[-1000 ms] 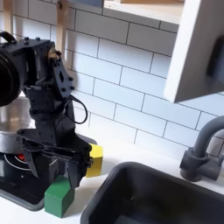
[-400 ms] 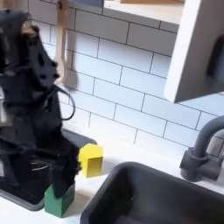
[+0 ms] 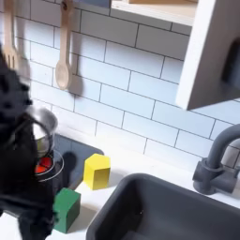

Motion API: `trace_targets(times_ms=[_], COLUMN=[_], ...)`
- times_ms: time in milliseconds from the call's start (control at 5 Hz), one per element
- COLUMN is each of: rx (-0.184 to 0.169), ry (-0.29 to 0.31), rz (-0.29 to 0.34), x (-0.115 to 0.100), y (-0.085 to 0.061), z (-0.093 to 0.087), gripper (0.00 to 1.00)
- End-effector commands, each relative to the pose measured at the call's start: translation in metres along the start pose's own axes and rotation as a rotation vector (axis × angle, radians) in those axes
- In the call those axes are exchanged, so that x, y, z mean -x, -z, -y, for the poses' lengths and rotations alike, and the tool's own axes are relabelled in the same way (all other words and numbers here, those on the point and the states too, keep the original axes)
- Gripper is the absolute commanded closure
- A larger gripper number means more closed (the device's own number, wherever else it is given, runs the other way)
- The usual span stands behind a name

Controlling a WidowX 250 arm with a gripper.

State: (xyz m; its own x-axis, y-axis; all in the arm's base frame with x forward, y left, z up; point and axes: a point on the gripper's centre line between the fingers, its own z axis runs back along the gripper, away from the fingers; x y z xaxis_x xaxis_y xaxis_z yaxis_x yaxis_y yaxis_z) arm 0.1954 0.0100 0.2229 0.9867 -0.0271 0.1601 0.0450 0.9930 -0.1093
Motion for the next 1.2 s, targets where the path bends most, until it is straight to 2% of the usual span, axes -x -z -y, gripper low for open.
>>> trace_targets(times_ms=[0,1000], rx=[-0.005,-0.004], ry=[0.005,0.004], rz=[0.019,0.013], x=[0.0185,0.0187], y=[-0.0041,-0.0031], z=[0.0039,0.0038], gripper=[0.0,0.0])
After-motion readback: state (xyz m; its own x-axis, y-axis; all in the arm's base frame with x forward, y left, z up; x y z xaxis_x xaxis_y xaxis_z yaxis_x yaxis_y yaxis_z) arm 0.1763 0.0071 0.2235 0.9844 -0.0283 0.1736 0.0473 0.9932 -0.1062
